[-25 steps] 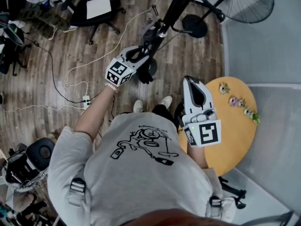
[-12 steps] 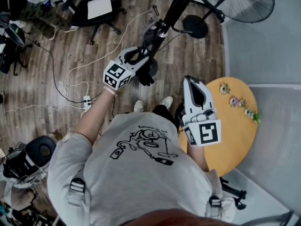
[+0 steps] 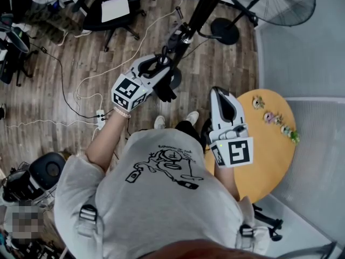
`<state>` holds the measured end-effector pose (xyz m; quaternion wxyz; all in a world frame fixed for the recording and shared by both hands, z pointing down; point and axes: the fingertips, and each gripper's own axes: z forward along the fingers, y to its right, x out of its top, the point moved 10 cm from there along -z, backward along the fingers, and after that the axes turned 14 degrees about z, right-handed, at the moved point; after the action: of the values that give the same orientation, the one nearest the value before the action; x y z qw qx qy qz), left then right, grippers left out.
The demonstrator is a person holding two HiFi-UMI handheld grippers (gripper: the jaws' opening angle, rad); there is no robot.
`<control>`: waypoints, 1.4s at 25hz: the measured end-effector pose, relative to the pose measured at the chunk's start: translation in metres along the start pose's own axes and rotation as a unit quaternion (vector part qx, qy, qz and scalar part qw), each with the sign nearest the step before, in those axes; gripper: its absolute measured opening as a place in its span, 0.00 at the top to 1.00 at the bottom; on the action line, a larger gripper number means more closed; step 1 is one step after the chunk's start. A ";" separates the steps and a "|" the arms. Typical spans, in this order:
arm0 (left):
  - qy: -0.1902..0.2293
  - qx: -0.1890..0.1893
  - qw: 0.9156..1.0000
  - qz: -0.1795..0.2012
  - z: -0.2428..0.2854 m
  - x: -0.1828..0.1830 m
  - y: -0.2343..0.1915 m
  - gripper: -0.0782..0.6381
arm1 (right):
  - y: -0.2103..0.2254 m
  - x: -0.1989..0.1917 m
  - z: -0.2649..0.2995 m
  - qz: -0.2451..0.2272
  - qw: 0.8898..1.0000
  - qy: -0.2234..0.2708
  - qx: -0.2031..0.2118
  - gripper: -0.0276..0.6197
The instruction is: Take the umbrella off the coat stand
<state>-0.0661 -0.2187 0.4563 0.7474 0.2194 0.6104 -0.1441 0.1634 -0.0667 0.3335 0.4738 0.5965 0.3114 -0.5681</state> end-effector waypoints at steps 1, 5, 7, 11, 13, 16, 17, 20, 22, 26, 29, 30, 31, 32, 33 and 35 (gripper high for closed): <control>0.002 0.001 1.000 -0.001 -0.003 0.005 0.001 0.64 | 0.000 0.000 0.000 0.000 1.000 0.000 0.000 0.93; 0.010 0.003 1.000 0.003 -0.013 0.024 0.005 0.64 | 0.000 0.003 -0.002 0.000 1.000 0.004 -0.002 0.93; 0.013 0.004 1.000 0.007 -0.017 0.034 0.006 0.64 | 0.001 0.004 -0.001 0.000 1.000 0.003 -0.002 0.93; 0.023 0.008 1.000 0.004 -0.025 0.052 0.010 0.64 | 0.003 0.005 -0.001 0.001 1.000 0.005 -0.004 0.93; 0.032 0.009 0.999 0.001 -0.029 0.060 0.012 0.64 | 0.004 0.006 -0.001 0.001 1.000 0.006 -0.004 0.93; 0.043 0.008 0.999 -0.002 -0.034 0.071 0.014 0.64 | 0.004 0.007 0.001 0.001 1.000 0.006 -0.004 0.93; 0.045 0.008 0.999 -0.003 -0.036 0.074 0.014 0.64 | 0.004 0.007 0.001 0.001 1.000 0.006 -0.005 0.93; 0.049 0.009 0.999 -0.006 -0.042 0.088 0.016 0.64 | 0.004 0.008 0.002 0.002 1.000 0.007 -0.005 0.93; 0.056 0.011 0.998 -0.005 -0.046 0.093 0.017 0.64 | 0.005 0.008 0.002 0.002 1.000 0.008 -0.005 0.93; 0.067 0.013 0.998 -0.015 -0.053 0.104 0.022 0.64 | 0.005 0.008 0.001 0.001 1.000 0.008 -0.005 0.93; 0.071 0.016 0.997 -0.019 -0.057 0.112 0.027 0.64 | 0.006 0.009 0.000 0.000 1.000 0.008 -0.006 0.93; 0.072 0.018 0.997 -0.019 -0.058 0.114 0.028 0.64 | 0.006 0.009 0.000 0.000 1.000 0.009 -0.006 0.93; 0.073 0.020 0.997 -0.018 -0.060 0.115 0.030 0.64 | 0.007 0.009 0.000 0.001 1.000 0.009 -0.005 0.93; 0.074 0.022 0.997 -0.017 -0.061 0.117 0.031 0.64 | 0.007 0.009 0.000 0.001 1.000 0.009 -0.005 0.93; 0.074 0.024 0.997 -0.017 -0.063 0.118 0.031 0.64 | 0.008 0.009 0.001 0.001 1.000 0.009 -0.005 0.93; 0.074 0.027 0.997 -0.018 -0.065 0.119 0.031 0.64 | 0.008 0.010 0.003 0.002 1.000 0.008 -0.005 0.93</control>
<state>-0.0811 -0.1528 0.3347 0.6914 0.2381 0.6637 -0.1572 0.1713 -0.0742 0.3263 0.4755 0.5991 0.3167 -0.5609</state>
